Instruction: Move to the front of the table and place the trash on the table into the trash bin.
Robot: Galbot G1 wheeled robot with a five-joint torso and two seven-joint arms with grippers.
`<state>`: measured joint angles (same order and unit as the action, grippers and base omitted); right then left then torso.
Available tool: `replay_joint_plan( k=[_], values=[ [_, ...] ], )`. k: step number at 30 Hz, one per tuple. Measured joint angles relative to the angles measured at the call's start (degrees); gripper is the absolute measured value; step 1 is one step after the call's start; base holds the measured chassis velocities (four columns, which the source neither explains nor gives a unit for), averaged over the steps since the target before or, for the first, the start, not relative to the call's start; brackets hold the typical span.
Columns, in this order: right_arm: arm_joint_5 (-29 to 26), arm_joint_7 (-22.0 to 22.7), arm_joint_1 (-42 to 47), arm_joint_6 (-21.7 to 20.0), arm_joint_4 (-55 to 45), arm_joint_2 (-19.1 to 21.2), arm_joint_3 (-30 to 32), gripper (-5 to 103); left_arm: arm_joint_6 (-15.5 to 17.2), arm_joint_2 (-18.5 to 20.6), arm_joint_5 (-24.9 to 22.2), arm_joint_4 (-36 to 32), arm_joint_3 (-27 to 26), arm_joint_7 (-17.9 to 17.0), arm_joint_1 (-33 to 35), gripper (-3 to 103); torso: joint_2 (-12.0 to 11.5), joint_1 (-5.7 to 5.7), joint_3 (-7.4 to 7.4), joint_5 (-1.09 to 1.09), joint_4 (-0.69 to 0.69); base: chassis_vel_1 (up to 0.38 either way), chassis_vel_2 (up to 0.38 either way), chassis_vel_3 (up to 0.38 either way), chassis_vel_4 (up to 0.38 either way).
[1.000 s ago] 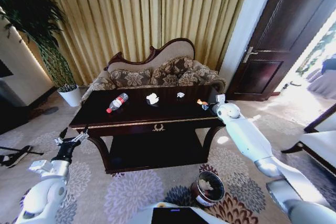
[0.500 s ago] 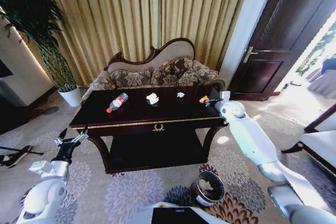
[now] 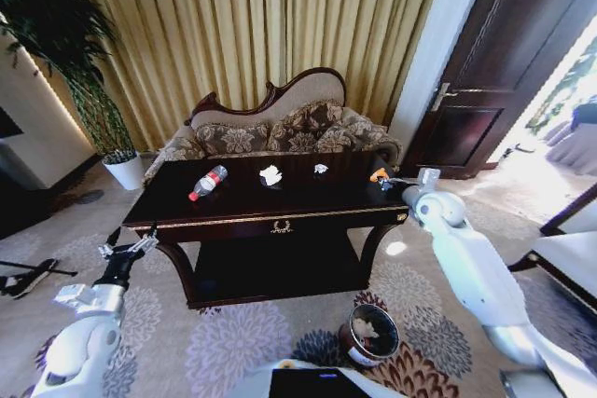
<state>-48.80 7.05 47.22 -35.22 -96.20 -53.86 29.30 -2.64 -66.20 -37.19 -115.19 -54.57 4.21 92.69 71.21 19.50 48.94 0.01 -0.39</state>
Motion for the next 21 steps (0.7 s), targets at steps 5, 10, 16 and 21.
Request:
replay_joint_plan(
  k=[5, 10, 16, 21],
  values=[
    [0.53, -0.14, 3.24, 2.08, -2.71, -1.16, 3.74, 4, 0.12, 0.12, -0.03, -0.08, -0.04, -0.09, 0.02, 100, 0.0, 0.0, 0.0, 0.01, -0.01, 0.0, 0.0, 0.0, 0.0],
    [0.97, -0.02, 6.37, 4.04, -5.7, -2.51, 6.82, 4, 0.17, 0.19, -0.06, -0.07, -0.09, -0.19, 0.02, 100, 0.0, 0.01, 0.0, -0.01, -0.01, 0.01, -0.005, -0.006, 0.005],
    [1.93, -0.02, 8.08, 4.45, -7.02, -3.23, 7.61, 4, 0.27, 0.37, -0.11, -0.12, -0.18, -0.27, 0.01, 100, 0.0, 0.0, 0.0, -0.01, -0.01, 0.054, -0.041, -0.047, 0.042],
    [2.18, -0.05, 8.71, 4.58, -7.34, -3.31, 7.69, 4, 0.29, 0.41, -0.19, -0.14, -0.35, -0.3, 0.07, 100, 0.0, 0.0, 0.0, 0.0, -0.01, 0.065, -0.064, -0.079, 0.074]
  ],
)
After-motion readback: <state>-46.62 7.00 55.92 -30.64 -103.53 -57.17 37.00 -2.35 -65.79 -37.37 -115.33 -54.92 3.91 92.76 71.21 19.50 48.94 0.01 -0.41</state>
